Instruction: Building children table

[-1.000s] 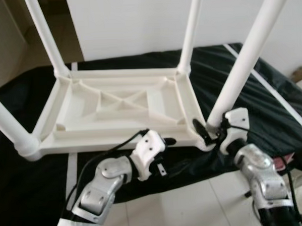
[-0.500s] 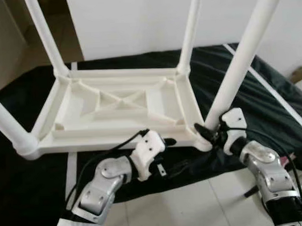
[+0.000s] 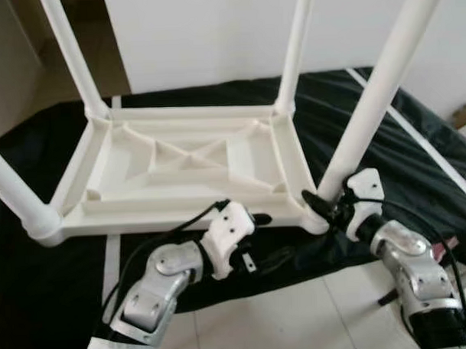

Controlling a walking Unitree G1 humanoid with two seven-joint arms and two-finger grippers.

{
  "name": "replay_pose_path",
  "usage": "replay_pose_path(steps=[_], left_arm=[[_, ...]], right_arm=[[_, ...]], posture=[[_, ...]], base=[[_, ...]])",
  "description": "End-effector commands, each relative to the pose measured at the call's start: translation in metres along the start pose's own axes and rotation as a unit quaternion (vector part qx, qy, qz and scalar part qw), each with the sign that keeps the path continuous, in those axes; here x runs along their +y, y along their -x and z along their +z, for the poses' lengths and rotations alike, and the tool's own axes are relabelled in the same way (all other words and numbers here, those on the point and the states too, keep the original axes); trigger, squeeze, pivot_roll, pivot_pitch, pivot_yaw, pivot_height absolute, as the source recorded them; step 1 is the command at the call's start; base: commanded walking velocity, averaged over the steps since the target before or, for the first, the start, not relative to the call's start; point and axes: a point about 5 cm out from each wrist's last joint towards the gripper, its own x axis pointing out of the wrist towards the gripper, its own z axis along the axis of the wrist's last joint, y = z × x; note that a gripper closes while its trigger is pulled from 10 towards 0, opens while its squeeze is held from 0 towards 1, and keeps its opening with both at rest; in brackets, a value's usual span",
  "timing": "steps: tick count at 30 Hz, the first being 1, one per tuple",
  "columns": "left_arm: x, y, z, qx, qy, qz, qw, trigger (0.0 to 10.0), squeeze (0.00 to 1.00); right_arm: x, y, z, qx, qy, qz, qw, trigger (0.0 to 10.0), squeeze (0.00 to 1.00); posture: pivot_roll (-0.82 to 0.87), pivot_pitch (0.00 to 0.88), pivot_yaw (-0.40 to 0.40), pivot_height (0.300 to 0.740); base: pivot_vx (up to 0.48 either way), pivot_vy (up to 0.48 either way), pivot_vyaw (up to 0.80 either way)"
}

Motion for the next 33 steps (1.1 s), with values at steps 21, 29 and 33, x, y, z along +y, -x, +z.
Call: replay_pose_path(steps=[21,29,33], left_arm=[[-0.004,-0.003,0.0,-0.001,0.002,-0.011,1.0,10.0,0.0],[-0.005,-0.001,0.0,0.0,0.003,-0.017,1.0,10.0,0.0],[-0.003,-0.001,0.001,0.001,0.001,-0.018,1.0,10.0,0.0]], right_arm=[[0.039,0.001,-0.01,0.033,-0.068,-0.324,0.943,10.0,0.0],[0.054,-0.001,-0.008,0.031,-0.09,-0.325,0.941,10.0,0.0],[0.055,0.0,-0.007,0.031,-0.089,-0.338,0.937,10.0,0.0]], posture=[[-0.02,0.019,-0.044,0.74],[-0.03,0.017,-0.032,0.74],[-0.03,0.015,-0.025,0.74]], base=[[0.0,0.0,0.0],[0.0,0.0,0.0],[0.0,0.0,0.0]])
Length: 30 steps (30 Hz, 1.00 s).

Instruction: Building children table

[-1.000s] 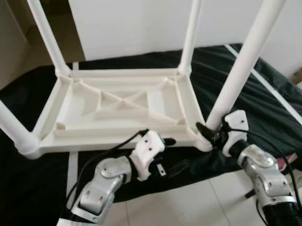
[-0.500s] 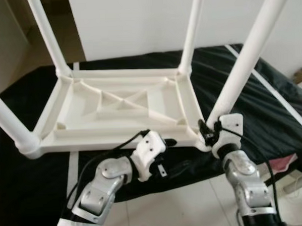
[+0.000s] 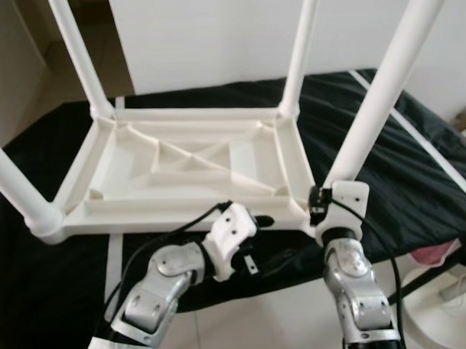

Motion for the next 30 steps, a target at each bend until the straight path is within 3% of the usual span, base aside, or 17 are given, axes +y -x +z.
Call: replay_pose_path(steps=[1,8,9,11,12,18,19,23,30], left_arm=[[0.0,0.0,0.002,0.0,-0.003,-0.009,1.0,10.0,0.0],[0.0,0.0,0.002,0.001,-0.004,-0.012,1.0,10.0,0.0],[0.0,0.0,0.003,0.001,-0.004,-0.013,1.0,10.0,0.0],[0.0,0.0,0.003,0.0,-0.004,-0.013,1.0,10.0,0.0],[0.001,0.0,0.003,0.001,-0.005,-0.013,1.0,10.0,0.0],[0.0,-0.001,0.003,-0.001,-0.002,-0.009,1.0,10.0,0.0],[0.0,-0.001,0.003,-0.001,0.0,-0.005,1.0,10.0,0.0],[0.0,0.001,0.003,-0.003,0.002,0.003,1.0,10.0,0.0],[0.002,0.0,0.003,-0.004,0.002,0.009,1.0,10.0,0.0]], right_arm=[[0.002,0.005,-0.01,0.029,-0.013,-0.023,0.999,10.0,0.0],[0.004,0.006,-0.007,0.015,-0.009,-0.023,1.0,10.0,0.0],[0.003,0.005,-0.006,0.012,-0.004,-0.021,1.0,10.0,0.28],[0.003,0.006,-0.005,0.01,-0.001,-0.021,1.0,10.0,0.28],[0.003,0.005,-0.004,0.007,0.001,-0.013,1.0,10.0,1.0],[0.001,0.005,0.002,-0.015,0.013,0.022,1.0,10.0,1.0],[-0.001,0.003,0.002,-0.015,0.008,0.04,0.999,10.0,0.04],[-0.008,0.0,0.005,-0.026,0.011,0.124,0.992,10.0,0.0],[-0.02,-0.009,0.007,-0.027,0.027,0.204,0.978,10.0,0.0]], posture=[[-0.03,0.015,-0.025,0.74],[-0.03,0.014,-0.017,0.74],[-0.03,0.014,-0.016,0.74],[-0.03,0.014,-0.016,0.74],[-0.04,0.017,-0.019,0.74],[-0.03,0.023,-0.029,0.74],[-0.03,0.025,-0.032,0.74],[-0.02,0.031,-0.037,0.74],[-0.02,0.035,-0.038,0.74]], base=[[0.0,0.0,0.0],[0.0,0.0,0.0],[0.0,0.0,0.0],[0.0,0.0,0.0],[0.0,0.0,0.0],[0.0,0.0,0.0],[0.0,0.0,0.0],[0.0,0.0,0.0],[0.0,0.0,0.0]])
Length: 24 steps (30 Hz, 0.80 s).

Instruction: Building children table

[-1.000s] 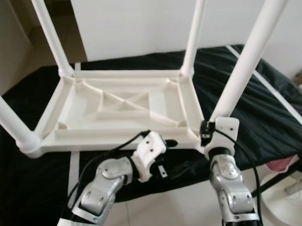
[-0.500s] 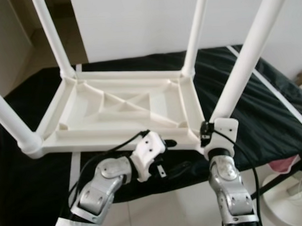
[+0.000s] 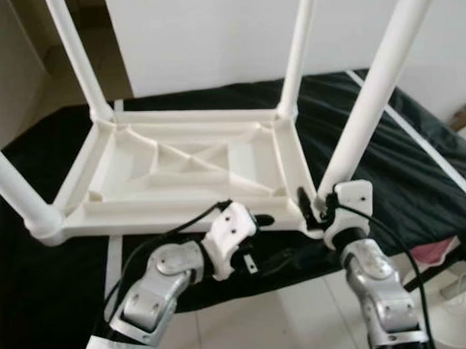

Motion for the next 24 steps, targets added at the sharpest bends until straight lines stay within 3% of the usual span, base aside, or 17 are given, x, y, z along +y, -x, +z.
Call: replay_pose_path(steps=[1,7,9,16,17,24], left_arm=[[0.002,0.001,0.0,-0.001,0.006,0.011,1.0,10.0,0.0],[0.003,0.0,0.001,-0.002,0.007,0.012,1.0,10.0,0.0],[0.004,0.0,0.002,-0.003,0.005,0.012,1.0,10.0,0.0],[0.006,-0.002,0.004,-0.006,0.002,0.014,1.0,10.0,0.0],[0.006,-0.002,0.004,-0.006,0.001,0.013,1.0,10.0,0.0],[0.005,-0.001,0.004,-0.005,0.001,0.013,1.0,10.0,0.0]], right_arm=[[-0.003,-0.002,-0.002,0.001,-0.005,0.021,1.0,10.0,0.0],[-0.012,-0.009,-0.003,0.007,0.023,0.099,0.995,10.0,0.0],[-0.01,-0.013,-0.006,0.017,0.034,0.151,0.988,10.0,0.0],[-0.01,-0.017,-0.013,0.032,0.061,0.203,0.977,10.0,0.0],[-0.012,-0.017,-0.015,0.037,0.063,0.209,0.975,0.0,0.0],[-0.018,-0.016,-0.022,0.051,0.064,0.223,0.971,0.0,0.0]], posture=[[-0.02,0.035,-0.038,0.74],[-0.02,0.035,-0.035,0.74],[-0.02,0.034,-0.035,0.74],[-0.02,0.029,-0.033,0.74],[-0.02,0.028,-0.033,0.74],[-0.02,0.026,-0.035,0.74]], base=[[0.0,0.0,0.0],[0.0,0.0,0.0],[0.0,0.0,0.0],[0.0,0.0,0.0],[0.0,0.0,0.0],[0.0,0.0,0.0]])
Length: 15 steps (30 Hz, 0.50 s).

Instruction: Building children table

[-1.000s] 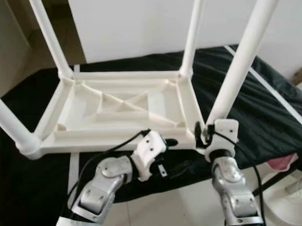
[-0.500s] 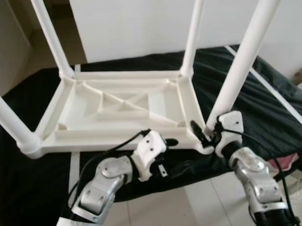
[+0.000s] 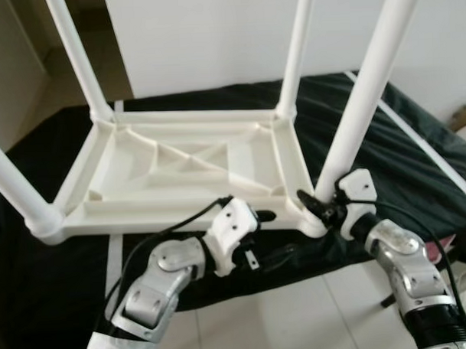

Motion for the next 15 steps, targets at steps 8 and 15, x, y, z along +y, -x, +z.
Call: replay_pose_path(steps=[8,15], left_arm=[[0.0014,0.0006,-0.002,0.003,0.009,0.01,1.0,10.0,0.0],[0.0005,0.0008,-0.002,0.003,0.01,0.009,1.0,10.0,0.0]], right_arm=[[0.0046,-0.0003,-0.0114,0.026,-0.008,0.01,1.0,10.0,0.0],[0.0039,-0.0003,-0.0087,0.022,-0.011,-0.024,0.999,10.0,0.0]], posture=[[-0.02,0.028,-0.034,0.74],[-0.02,0.034,-0.038,0.74]], base=[[0.0,0.0,0.0],[0.0,0.0,0.0]])
